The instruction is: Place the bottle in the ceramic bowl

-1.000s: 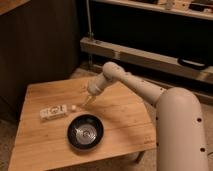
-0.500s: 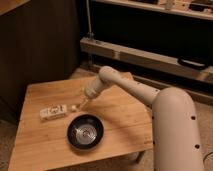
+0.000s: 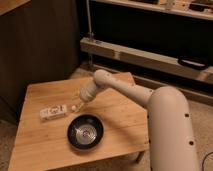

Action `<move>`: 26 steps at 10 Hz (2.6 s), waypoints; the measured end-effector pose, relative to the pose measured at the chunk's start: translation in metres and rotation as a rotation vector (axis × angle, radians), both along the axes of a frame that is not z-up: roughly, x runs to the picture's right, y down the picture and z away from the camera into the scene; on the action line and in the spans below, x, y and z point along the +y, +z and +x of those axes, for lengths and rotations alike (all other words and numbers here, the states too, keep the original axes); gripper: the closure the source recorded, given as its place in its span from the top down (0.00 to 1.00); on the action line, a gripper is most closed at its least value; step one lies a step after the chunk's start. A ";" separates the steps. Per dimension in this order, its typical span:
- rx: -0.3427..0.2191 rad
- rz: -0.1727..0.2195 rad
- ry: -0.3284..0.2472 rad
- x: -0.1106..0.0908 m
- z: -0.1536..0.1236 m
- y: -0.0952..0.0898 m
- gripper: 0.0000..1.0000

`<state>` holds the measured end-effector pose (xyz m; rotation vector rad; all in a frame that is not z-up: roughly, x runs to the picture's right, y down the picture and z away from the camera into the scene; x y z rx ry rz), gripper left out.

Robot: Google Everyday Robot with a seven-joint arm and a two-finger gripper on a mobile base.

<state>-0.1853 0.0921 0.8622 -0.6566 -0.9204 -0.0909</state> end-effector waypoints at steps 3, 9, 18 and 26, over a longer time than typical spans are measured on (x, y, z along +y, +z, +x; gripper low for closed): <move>0.004 -0.009 -0.014 0.007 -0.012 0.007 0.65; 0.029 -0.036 -0.017 0.017 -0.008 0.018 0.38; 0.006 -0.078 -0.053 0.021 -0.002 0.018 0.00; -0.134 -0.030 -0.070 -0.079 0.025 -0.105 0.00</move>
